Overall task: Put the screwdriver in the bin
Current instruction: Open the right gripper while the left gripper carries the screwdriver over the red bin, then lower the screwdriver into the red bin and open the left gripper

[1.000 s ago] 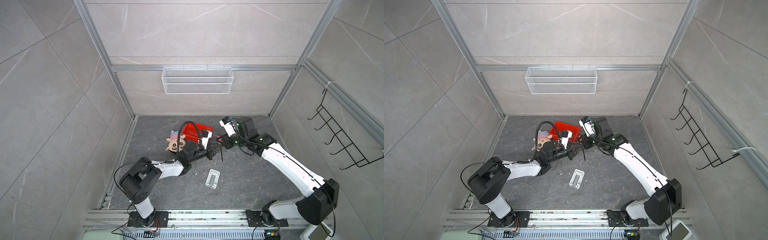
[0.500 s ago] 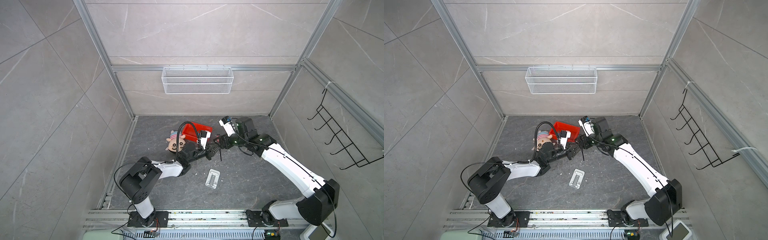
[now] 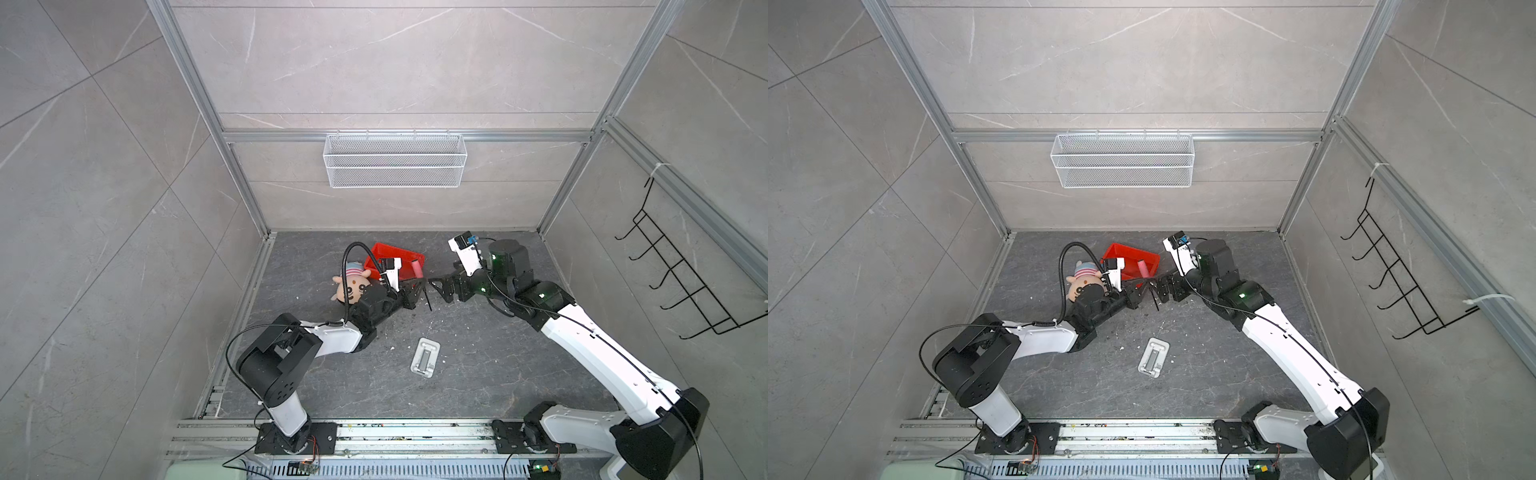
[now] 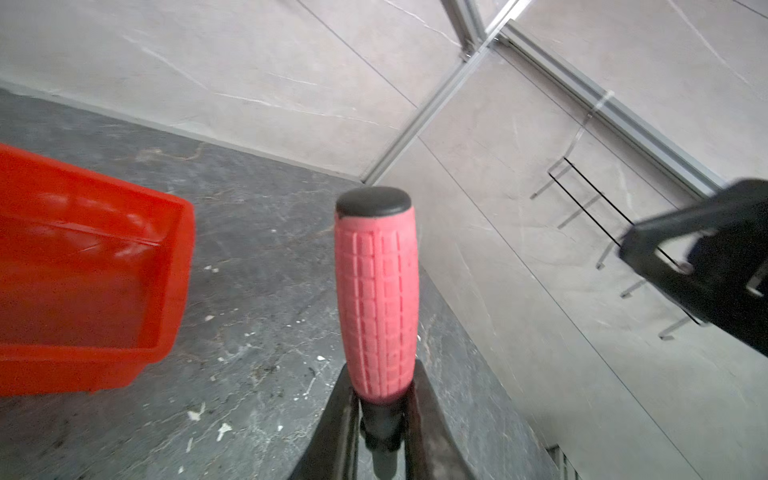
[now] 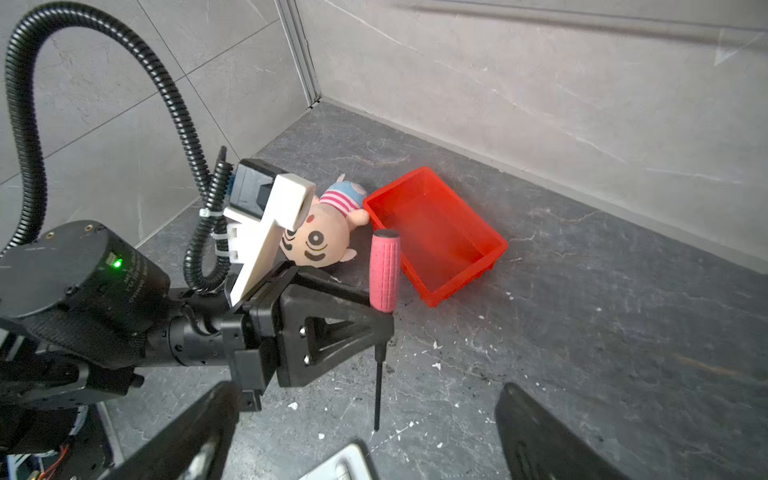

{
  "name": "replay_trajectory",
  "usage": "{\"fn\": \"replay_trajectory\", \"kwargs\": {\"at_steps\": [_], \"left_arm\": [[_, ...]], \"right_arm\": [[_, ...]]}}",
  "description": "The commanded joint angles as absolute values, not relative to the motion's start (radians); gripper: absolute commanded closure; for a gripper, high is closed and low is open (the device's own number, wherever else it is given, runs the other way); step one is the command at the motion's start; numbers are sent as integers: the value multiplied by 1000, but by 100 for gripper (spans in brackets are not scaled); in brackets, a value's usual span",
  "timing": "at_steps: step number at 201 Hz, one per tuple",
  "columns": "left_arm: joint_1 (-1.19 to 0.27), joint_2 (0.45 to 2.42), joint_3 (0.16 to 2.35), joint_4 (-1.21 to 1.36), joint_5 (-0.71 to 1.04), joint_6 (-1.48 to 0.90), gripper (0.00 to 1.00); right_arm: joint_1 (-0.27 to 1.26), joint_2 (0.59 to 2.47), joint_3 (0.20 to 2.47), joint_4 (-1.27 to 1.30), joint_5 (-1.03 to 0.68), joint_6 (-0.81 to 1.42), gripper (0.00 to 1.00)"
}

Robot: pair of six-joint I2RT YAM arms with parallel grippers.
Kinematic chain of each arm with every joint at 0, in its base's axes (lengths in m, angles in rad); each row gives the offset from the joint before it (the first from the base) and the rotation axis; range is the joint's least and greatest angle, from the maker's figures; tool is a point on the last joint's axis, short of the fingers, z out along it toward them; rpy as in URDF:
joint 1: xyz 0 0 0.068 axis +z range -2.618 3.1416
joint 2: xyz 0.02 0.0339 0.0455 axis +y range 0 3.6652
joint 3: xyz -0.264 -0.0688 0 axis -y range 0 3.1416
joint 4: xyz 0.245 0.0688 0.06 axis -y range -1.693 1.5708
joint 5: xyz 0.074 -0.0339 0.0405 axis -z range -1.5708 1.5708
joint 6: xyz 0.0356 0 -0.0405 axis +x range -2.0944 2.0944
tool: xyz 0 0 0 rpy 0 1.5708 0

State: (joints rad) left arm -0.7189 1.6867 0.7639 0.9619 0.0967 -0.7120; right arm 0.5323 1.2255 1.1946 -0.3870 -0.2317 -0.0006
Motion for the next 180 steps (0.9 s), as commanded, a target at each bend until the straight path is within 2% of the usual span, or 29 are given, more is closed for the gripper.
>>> {"fn": "replay_trajectory", "kwargs": {"at_steps": [1, 83, 180], "left_arm": [[-707, 1642, 818, 899, -49, -779, 100], [-680, 1721, 1071, 487, -327, -1023, 100], [-611, 1950, 1467, 71, -423, -1323, 100]], "right_arm": [[551, 1186, 1132, -289, -183, -66, 1], [603, 1196, 1077, -198, -133, -100, 1], [626, 1206, 1073, -203, -117, -108, 1]]}}
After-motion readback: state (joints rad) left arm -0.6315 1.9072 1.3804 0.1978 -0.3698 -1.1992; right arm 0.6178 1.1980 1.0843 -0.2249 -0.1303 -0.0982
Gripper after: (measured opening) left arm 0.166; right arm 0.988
